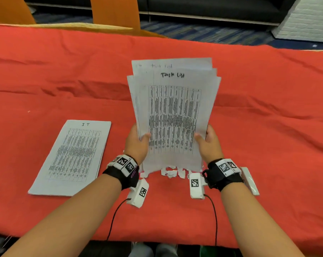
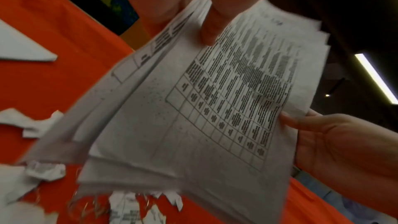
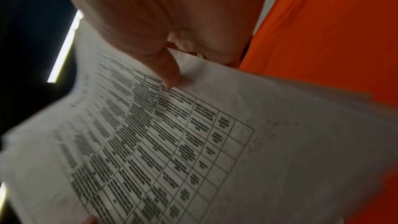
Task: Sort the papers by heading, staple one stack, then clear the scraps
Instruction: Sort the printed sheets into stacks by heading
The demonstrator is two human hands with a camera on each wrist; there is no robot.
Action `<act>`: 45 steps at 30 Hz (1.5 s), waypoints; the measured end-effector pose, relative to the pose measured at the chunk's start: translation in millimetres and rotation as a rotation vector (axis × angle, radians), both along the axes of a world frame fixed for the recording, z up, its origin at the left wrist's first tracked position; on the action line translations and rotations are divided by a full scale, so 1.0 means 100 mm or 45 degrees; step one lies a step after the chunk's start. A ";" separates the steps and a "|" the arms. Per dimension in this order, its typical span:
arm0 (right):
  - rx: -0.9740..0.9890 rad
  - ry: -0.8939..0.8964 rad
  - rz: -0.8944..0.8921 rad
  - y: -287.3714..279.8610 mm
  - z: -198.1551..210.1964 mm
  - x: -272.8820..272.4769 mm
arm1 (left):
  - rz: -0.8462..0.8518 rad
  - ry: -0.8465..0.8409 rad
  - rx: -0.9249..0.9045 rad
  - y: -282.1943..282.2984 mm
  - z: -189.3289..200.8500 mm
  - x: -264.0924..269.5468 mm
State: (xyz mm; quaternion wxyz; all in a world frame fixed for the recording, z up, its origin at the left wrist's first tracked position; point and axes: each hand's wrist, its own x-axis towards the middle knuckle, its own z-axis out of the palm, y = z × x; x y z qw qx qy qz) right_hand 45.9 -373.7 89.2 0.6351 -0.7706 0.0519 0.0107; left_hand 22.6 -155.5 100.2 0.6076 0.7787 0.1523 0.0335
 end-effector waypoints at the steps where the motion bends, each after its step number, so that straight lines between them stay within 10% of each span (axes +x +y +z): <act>1: 0.055 -0.024 0.008 0.02 0.05 -0.02 | 0.009 -0.041 0.003 0.01 0.05 0.00; 45: 0.313 -0.045 0.009 0.17 0.22 -0.19 | 0.142 -0.241 -0.312 -0.17 0.06 0.03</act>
